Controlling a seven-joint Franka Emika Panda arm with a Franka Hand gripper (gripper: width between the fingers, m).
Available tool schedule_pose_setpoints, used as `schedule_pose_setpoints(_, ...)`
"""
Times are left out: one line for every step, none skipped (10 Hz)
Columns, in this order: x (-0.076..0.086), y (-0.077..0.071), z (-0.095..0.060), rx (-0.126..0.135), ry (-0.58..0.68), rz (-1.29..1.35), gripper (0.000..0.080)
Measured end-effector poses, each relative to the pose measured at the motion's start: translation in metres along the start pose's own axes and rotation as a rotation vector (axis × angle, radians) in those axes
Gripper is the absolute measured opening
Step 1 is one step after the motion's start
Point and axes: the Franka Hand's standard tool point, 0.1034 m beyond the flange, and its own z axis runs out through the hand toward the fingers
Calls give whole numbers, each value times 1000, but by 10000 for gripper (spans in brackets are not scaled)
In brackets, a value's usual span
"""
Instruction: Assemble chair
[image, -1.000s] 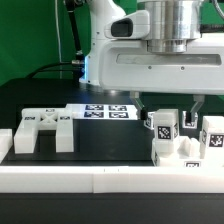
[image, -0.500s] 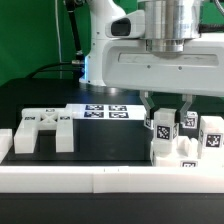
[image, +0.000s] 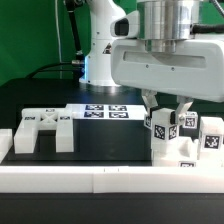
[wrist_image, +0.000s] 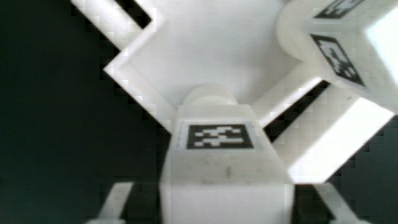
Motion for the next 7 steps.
schedule_pose_setpoints(0, 0, 0, 5, -5, 95, 293)
schedule_pose_setpoints(0, 0, 0, 8, -10, 158, 293)
schedule_pose_setpoints(0, 0, 0, 12, -16, 248, 293)
schedule_pose_setpoints(0, 0, 1, 16, -20, 332, 293)
schedule_pose_setpoints(1, -1, 1, 23, -17, 394, 293)
schedule_pose_setpoints(1, -1, 1, 25, -20, 440, 293)
schedule_pose_setpoints(1, -1, 1, 29, -27, 518, 293)
